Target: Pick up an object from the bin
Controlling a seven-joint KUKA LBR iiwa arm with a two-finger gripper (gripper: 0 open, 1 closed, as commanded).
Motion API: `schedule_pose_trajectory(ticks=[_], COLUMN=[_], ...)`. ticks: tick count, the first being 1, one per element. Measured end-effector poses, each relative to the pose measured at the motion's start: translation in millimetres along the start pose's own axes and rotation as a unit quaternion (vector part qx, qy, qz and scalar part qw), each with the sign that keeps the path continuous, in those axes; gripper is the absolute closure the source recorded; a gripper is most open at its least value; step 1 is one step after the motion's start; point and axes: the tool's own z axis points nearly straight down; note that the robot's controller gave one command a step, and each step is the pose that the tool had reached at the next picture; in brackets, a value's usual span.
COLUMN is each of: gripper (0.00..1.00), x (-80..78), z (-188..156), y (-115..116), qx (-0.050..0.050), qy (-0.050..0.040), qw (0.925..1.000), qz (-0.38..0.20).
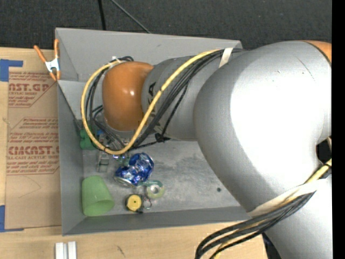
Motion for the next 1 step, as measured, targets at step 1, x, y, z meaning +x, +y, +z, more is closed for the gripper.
schedule_pose_trajectory(ticks=[1], gripper=[0.00], x=[-1.6], z=[1.5], y=[-1.8], qx=[0.001], qy=[-0.0023], qw=[1.0000], qz=[0.001])
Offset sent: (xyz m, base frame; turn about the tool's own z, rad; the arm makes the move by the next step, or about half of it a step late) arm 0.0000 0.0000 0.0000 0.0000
